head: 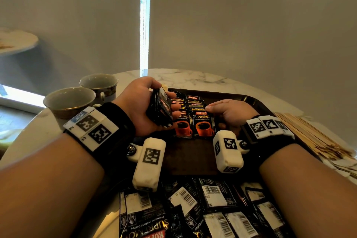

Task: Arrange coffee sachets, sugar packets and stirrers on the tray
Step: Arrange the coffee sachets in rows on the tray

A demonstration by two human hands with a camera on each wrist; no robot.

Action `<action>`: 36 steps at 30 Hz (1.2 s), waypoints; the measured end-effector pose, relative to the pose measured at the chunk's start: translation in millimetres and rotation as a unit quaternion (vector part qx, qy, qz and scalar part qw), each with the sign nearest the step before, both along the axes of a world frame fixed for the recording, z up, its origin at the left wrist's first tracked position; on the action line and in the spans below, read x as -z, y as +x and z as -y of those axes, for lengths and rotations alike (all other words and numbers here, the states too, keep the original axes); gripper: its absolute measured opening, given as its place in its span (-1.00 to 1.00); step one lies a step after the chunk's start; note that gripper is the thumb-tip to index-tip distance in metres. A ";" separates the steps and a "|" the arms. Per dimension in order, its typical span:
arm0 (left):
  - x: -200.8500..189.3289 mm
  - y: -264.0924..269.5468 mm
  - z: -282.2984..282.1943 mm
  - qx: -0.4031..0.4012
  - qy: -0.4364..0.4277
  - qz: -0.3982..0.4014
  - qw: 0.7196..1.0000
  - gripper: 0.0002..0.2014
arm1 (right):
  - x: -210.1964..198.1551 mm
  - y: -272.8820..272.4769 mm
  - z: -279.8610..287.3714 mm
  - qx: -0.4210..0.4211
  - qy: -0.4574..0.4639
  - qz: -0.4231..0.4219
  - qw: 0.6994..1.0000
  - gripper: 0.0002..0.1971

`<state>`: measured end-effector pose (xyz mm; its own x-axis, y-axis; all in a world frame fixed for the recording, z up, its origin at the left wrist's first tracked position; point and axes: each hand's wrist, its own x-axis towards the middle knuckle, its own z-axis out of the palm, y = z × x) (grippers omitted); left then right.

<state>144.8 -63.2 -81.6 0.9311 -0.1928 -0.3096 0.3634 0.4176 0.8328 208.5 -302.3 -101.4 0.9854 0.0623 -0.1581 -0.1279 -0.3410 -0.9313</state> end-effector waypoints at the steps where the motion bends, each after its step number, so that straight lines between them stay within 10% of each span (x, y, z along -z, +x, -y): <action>1: -0.3 -0.4 -0.1 -0.001 0.001 0.001 1.000 -0.57 | -0.9 -1.0 -0.1 -0.001 -0.001 -0.003 1.000 -0.92; 28: 0.2 -1.8 2.4 -0.029 0.020 0.020 0.999 -0.55 | -11.9 -14.2 -5.0 0.068 0.080 -0.046 0.993 -0.66; 36: 2.4 -0.3 0.7 -0.013 0.027 0.013 0.999 -0.58 | -31.9 -25.9 -0.5 -0.078 0.075 -0.111 0.988 -0.29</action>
